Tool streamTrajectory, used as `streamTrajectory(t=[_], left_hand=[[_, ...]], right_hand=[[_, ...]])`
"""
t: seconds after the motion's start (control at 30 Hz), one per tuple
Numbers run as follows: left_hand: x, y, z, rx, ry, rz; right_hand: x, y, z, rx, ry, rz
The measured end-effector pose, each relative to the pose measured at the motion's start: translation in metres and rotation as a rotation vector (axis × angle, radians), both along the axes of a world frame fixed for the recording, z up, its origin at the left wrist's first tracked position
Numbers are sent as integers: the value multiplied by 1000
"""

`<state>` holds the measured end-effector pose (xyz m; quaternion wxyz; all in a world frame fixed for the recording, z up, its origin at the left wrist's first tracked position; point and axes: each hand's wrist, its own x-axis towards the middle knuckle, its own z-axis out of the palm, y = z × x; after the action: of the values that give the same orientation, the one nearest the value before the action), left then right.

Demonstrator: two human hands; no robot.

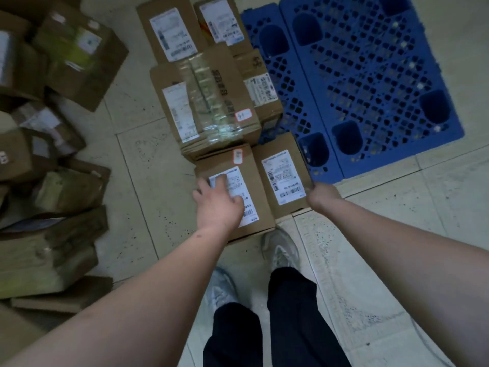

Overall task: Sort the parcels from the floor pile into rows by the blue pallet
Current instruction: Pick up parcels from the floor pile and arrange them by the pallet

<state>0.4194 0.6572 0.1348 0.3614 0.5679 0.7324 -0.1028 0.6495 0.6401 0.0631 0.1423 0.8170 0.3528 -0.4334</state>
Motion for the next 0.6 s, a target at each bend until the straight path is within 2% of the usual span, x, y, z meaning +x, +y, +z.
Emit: streamTrajectory(t=[0.13,0.23,0.4,0.5,0.6], left_hand=[[-8,5,6,-73,-62,23],[-26,14,26,-75,-149,171],[-82,13,83,-17,-112,466],[-132,-12,108,-8,-89,663],[-186,-54,123,-14,-80,792]], right_hand=[[-17,23,2,-94,-127,35],[-39,40,43,160,-197,13],[-121,81,138,580,-298,284],[-200,99,176,688,-229,522],[-287,90,194,721,-73,699]])
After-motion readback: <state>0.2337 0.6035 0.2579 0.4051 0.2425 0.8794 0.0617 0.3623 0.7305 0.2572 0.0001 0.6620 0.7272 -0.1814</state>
